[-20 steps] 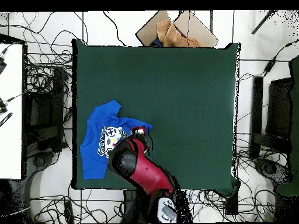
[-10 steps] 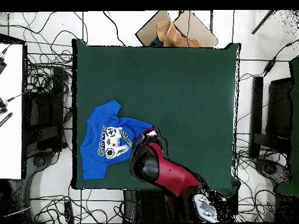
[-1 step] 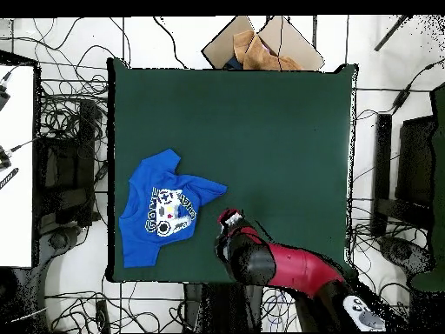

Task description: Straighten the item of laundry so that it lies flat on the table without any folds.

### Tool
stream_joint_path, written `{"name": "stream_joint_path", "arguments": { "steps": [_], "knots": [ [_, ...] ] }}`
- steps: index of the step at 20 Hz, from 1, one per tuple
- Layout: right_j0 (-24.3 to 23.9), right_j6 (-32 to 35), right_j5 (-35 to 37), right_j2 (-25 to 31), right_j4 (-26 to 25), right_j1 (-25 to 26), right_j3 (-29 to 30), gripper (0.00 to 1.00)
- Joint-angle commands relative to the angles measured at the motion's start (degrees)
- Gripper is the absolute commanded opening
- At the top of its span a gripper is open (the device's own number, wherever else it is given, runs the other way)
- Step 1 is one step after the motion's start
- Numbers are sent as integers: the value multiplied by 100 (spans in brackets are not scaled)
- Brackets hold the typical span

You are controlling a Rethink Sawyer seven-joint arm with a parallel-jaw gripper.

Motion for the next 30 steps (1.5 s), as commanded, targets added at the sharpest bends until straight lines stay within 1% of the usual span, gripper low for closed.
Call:
{"name": "stream_joint_path", "arguments": {
  "steps": [1, 4, 5, 7, 10, 13, 16, 20, 22, 25, 30],
  "knots": [
    [-201, -1474, 1004, 1434, -804, -357, -52, 100],
    [-327, -1543, 1280, 1886, -965, -346, -247, 100],
    [-309, -1503, 1329, 1929, -1020, -378, -304, 100],
    [-224, -1361, 1368, 1914, -1137, -283, -492, 100],
    [-103, -1078, 1321, 1867, -1221, 66, -842, 100],
    [-21, -967, 1335, 1965, -1204, 378, -1164, 100],
    [220, -808, 1333, 1761, -1327, 643, -1526, 100],
    [553, -648, 1126, 1302, -1718, 1070, -1981, 100],
    [645, -627, 1112, 1176, -1871, 1204, -2173, 100],
    [671, -629, 1045, 1168, -2042, 1445, -2323, 100],
    [491, -681, 1263, 1421, -1977, 1611, -2255, 100]
  ]
}}
